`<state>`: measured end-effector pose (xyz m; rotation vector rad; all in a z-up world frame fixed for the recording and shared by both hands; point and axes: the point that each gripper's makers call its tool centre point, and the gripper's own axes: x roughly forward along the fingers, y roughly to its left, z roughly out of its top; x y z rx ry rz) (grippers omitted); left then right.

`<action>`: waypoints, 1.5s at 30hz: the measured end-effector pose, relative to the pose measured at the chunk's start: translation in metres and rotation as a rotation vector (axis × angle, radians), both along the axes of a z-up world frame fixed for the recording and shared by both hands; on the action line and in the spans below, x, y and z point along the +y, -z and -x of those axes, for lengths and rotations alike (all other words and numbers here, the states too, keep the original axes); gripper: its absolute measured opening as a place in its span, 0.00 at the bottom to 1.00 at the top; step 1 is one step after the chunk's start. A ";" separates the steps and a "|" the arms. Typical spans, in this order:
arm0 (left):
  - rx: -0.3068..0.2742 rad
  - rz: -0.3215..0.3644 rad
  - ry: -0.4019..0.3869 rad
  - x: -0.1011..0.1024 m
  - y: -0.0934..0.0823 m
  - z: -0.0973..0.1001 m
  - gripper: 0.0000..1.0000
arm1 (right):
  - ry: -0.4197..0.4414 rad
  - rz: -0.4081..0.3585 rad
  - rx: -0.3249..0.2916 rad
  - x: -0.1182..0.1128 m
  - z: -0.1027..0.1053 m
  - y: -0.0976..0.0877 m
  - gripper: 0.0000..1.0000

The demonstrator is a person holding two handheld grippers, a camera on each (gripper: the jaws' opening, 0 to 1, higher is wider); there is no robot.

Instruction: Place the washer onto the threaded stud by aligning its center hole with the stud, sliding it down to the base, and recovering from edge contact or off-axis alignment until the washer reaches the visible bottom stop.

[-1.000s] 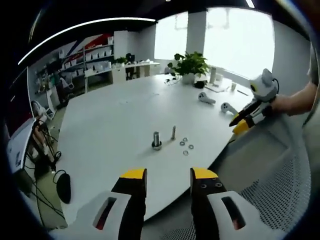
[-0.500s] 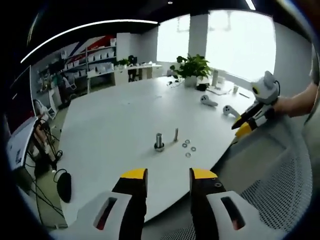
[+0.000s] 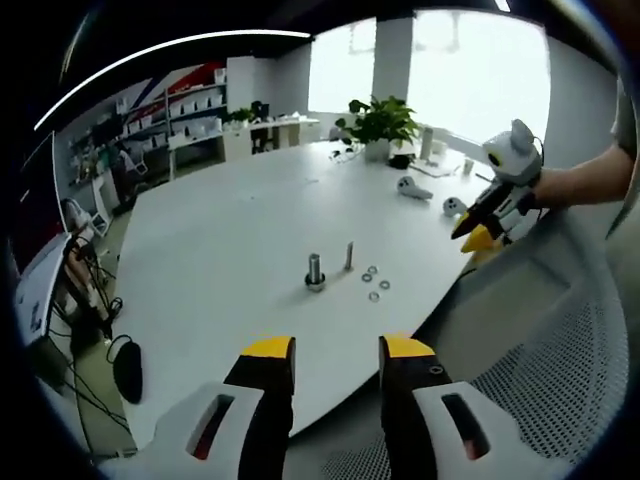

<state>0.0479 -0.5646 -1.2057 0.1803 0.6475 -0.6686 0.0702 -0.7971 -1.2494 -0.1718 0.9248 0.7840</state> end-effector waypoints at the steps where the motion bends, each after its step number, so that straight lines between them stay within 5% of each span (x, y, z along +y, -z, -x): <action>1: -0.005 0.003 -0.003 0.001 -0.001 -0.001 0.31 | -0.003 0.005 -0.002 0.000 -0.004 0.001 0.27; 9: 0.009 -0.005 0.004 0.001 0.002 0.001 0.31 | -0.137 0.083 -0.047 0.024 -0.034 0.024 0.27; 16: -0.003 0.001 -0.023 0.005 0.000 -0.002 0.31 | -0.265 0.203 -0.012 0.039 -0.042 0.063 0.26; 19: -0.003 -0.010 -0.015 0.004 0.001 -0.001 0.30 | -0.291 0.197 0.004 0.049 -0.043 0.070 0.26; 23: -0.006 -0.008 -0.016 0.005 0.000 -0.001 0.30 | -0.419 0.273 -0.018 0.057 -0.044 0.085 0.26; 33: 0.005 -0.011 -0.021 0.006 0.003 -0.001 0.29 | -0.474 0.315 0.032 0.072 -0.050 0.116 0.25; 45: 0.006 -0.014 -0.010 0.005 0.004 0.000 0.29 | -0.526 0.353 0.023 0.079 -0.053 0.123 0.23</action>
